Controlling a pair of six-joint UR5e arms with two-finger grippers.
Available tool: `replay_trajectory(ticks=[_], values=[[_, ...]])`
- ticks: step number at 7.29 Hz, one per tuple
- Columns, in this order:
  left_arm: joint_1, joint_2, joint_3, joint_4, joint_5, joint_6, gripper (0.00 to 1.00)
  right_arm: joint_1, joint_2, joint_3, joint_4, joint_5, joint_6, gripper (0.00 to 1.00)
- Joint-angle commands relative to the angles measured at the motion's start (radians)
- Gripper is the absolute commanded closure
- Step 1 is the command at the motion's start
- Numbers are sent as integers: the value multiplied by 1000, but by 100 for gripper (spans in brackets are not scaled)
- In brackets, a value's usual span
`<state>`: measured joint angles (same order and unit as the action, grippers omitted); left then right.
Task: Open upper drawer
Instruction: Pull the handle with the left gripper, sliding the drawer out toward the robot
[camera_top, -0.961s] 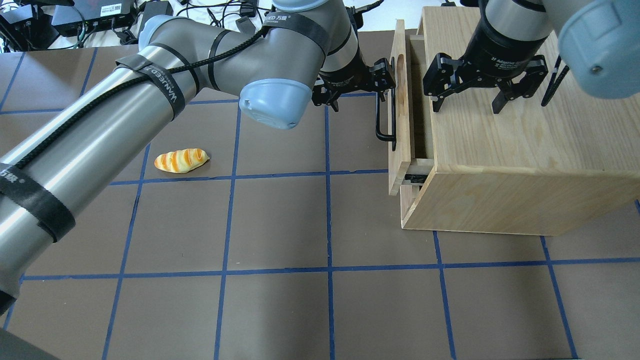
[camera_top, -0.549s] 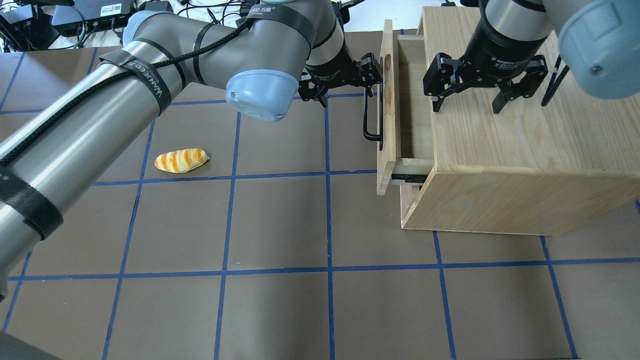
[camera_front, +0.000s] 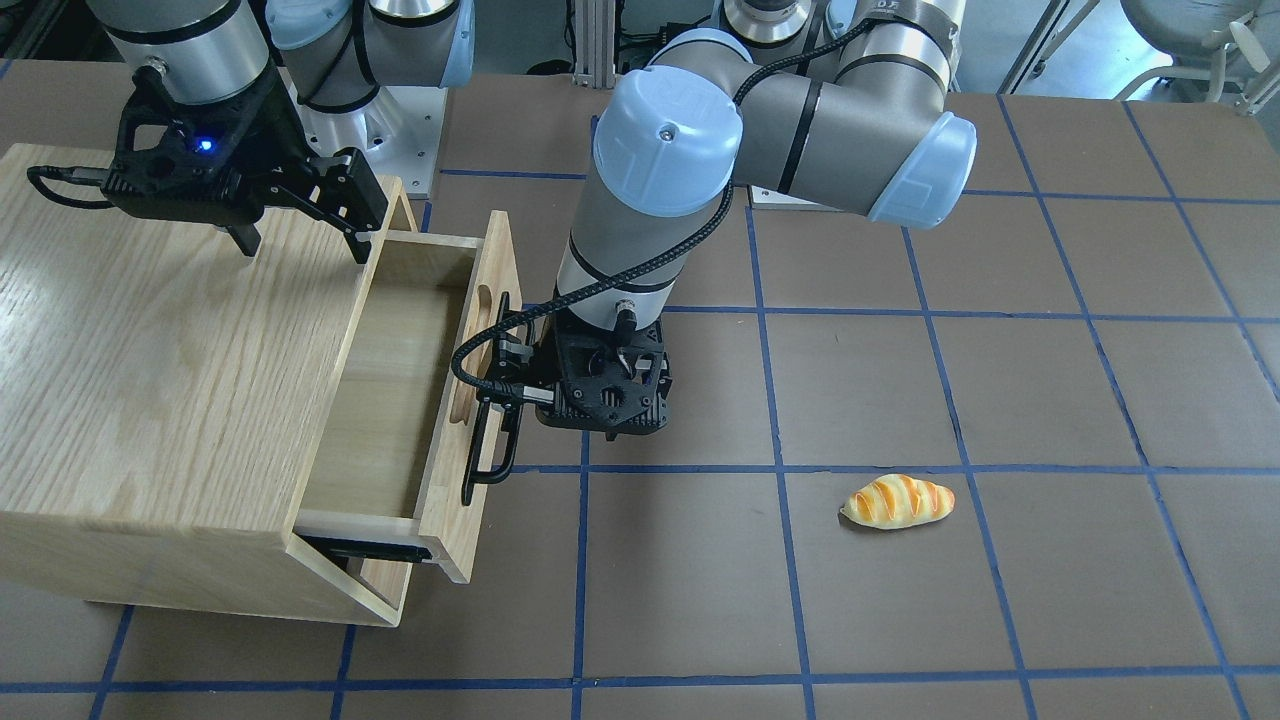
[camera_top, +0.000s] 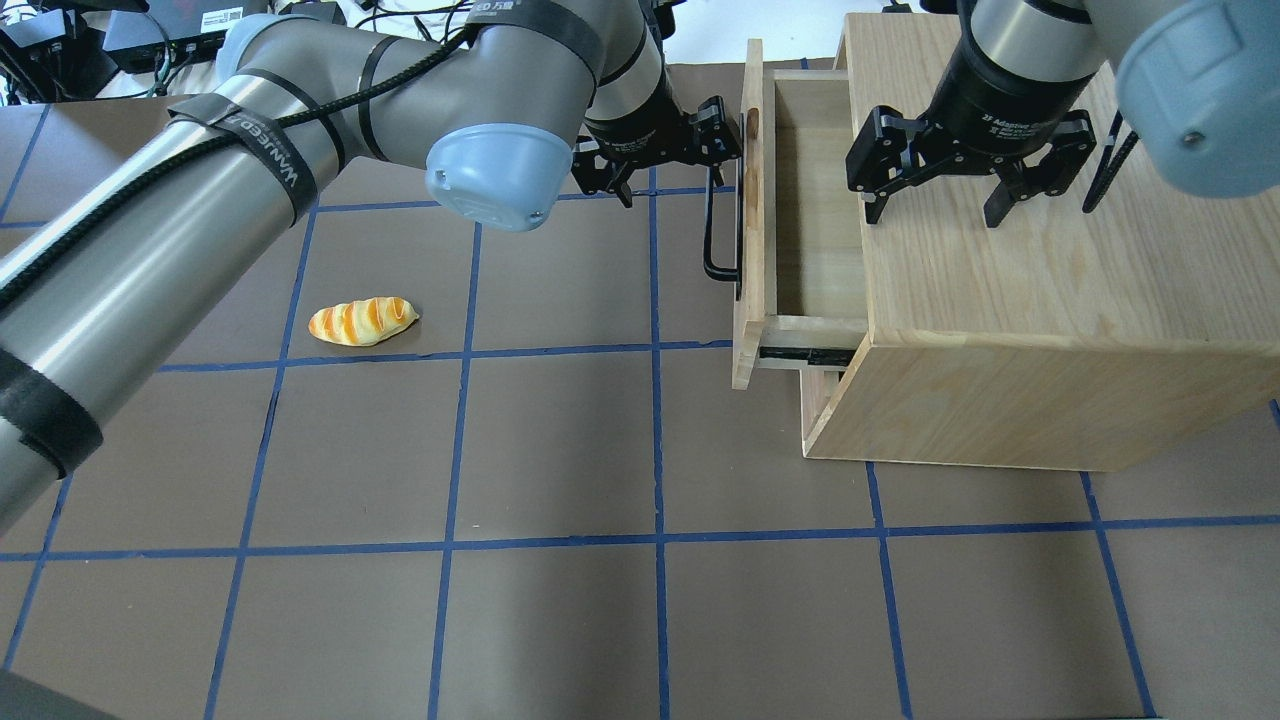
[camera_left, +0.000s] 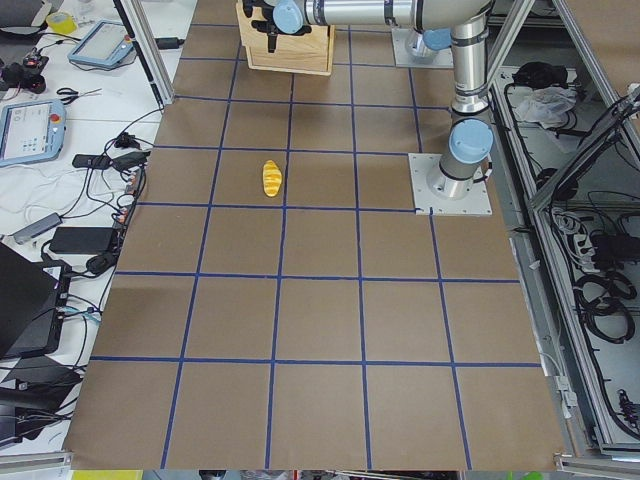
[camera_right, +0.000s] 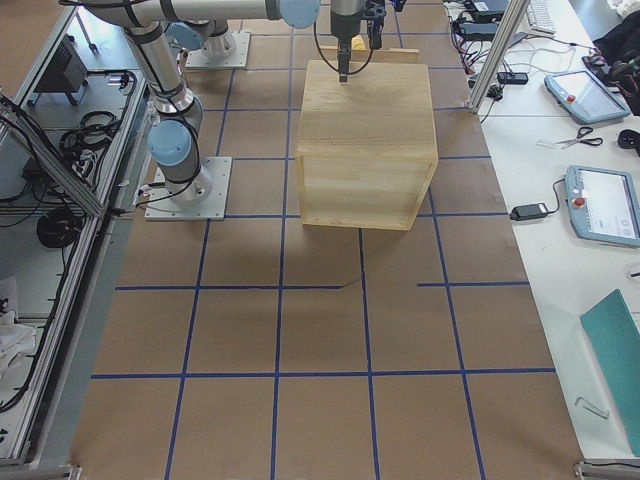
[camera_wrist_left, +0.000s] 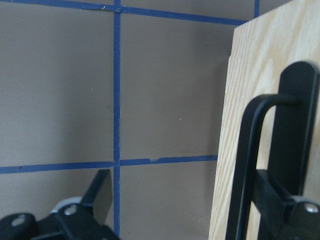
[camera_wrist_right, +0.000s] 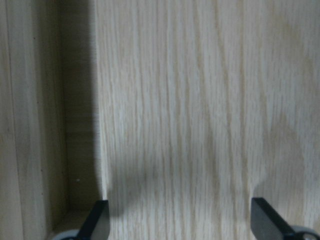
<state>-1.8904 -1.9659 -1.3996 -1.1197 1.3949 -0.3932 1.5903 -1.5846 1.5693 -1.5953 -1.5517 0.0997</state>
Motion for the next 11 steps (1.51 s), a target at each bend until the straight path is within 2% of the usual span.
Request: replay_trajectory(ticks=[1, 11], values=[[37, 1, -2, -11, 1, 35, 0, 0, 0, 0, 0, 1, 0, 0], [120, 24, -12, -57, 36, 126, 0, 0, 0, 0, 0, -1, 0, 0]])
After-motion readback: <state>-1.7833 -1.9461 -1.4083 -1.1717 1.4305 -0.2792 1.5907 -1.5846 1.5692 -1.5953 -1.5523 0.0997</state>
